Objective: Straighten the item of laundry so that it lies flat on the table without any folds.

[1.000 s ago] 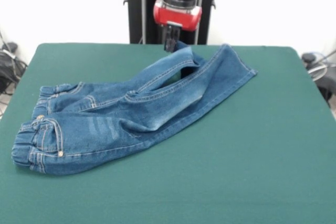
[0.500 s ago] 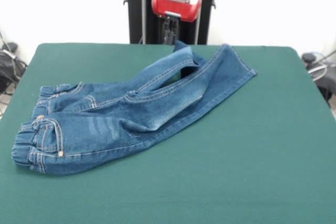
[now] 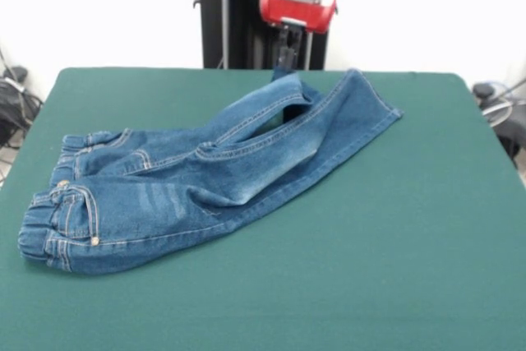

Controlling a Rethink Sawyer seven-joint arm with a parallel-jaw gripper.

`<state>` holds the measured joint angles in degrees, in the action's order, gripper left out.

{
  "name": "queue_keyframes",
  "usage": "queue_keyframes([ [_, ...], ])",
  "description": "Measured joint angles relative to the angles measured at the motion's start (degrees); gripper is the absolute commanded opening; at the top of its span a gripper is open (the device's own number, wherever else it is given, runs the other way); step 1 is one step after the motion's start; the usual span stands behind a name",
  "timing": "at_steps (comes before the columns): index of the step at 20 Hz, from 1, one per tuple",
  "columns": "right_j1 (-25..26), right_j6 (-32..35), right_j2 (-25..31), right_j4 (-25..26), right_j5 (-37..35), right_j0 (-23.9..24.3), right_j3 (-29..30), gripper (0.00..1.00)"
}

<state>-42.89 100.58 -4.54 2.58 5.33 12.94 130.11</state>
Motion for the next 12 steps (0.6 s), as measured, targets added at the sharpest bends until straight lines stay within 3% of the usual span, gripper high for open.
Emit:
queue_keyframes([
  [12, -0.6, 0.0, 0.0, -4.7, -1.0, -4.3, 0.5, 0.0],
])
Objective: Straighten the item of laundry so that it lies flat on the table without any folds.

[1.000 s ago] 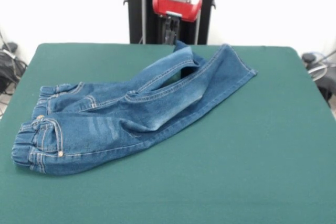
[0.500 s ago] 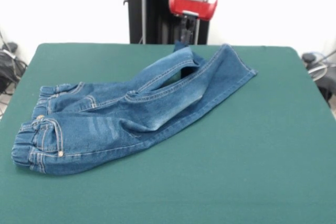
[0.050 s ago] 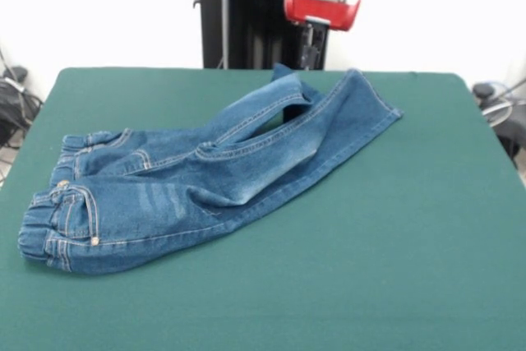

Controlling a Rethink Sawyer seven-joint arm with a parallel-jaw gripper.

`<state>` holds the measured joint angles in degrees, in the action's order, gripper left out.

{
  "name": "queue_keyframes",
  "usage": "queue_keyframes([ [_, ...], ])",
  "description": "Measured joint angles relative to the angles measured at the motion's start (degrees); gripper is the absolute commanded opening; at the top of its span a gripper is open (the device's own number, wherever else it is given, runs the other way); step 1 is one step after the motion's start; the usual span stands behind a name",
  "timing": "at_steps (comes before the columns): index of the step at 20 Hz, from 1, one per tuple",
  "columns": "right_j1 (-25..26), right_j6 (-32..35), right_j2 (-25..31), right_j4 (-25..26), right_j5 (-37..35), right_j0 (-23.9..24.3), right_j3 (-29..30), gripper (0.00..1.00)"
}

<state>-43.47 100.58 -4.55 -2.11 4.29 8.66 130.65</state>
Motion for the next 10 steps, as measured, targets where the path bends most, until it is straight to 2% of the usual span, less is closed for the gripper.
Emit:
queue_keyframes([
  [10, 1.1, 0.0, 0.0, -0.8, 0.0, -0.2, 0.0, 0.0],
])
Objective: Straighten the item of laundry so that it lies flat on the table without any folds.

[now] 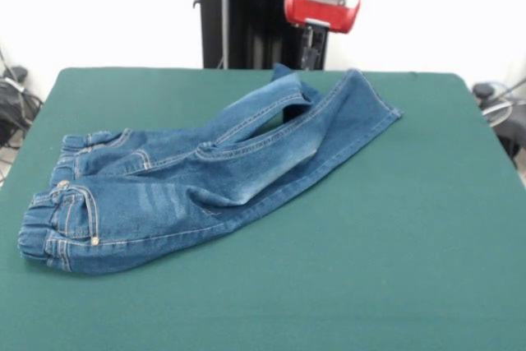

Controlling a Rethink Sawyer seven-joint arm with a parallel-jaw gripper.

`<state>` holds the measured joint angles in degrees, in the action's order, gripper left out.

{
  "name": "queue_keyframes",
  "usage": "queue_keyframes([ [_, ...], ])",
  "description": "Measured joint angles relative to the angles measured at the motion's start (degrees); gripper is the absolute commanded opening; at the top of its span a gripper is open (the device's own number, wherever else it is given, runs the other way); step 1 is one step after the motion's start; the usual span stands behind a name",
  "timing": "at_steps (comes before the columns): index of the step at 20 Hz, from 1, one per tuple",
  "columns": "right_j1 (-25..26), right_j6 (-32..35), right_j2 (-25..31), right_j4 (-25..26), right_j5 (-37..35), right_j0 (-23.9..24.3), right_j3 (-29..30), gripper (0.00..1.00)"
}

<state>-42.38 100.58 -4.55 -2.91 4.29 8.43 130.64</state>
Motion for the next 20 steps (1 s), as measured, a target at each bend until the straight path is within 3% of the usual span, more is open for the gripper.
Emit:
queue_keyframes([
  [13, 2.1, 0.0, 0.0, -5.0, 0.0, -5.1, 0.0, 0.0],
  [20, 2.1, 0.0, 0.0, -6.0, 0.0, -5.3, 0.0, 0.0],
])
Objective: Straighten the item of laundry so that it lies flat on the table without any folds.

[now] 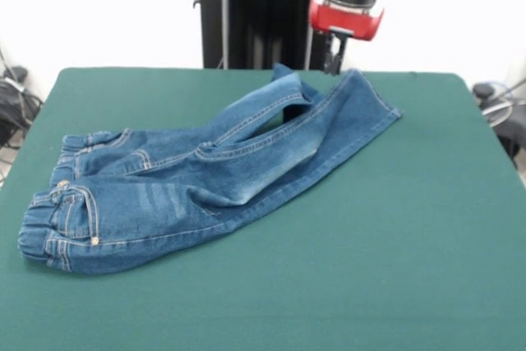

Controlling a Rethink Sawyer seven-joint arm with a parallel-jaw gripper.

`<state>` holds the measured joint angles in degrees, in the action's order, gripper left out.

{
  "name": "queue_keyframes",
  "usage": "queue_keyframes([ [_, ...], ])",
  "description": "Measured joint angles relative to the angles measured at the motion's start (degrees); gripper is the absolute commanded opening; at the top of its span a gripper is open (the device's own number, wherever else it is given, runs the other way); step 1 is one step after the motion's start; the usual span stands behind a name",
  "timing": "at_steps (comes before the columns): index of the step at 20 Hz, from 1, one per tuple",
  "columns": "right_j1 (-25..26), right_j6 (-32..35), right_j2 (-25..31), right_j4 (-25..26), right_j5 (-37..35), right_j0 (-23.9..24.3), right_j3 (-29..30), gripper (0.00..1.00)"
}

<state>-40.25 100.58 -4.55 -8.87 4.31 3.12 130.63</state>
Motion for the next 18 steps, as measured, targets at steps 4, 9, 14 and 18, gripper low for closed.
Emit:
queue_keyframes([
  [4, 0.6, 0.0, 0.0, 0.0, 0.0, 0.4, 0.0, 0.0],
  [9, 2.2, 0.0, 0.1, 0.0, 0.0, 1.4, 0.0, 0.0],
  [14, 3.6, 0.0, 0.1, 0.0, 0.0, 1.9, 0.0, 0.0],
  [18, 4.2, 0.0, 0.1, 0.0, 0.0, 1.8, 0.0, 0.0],
])
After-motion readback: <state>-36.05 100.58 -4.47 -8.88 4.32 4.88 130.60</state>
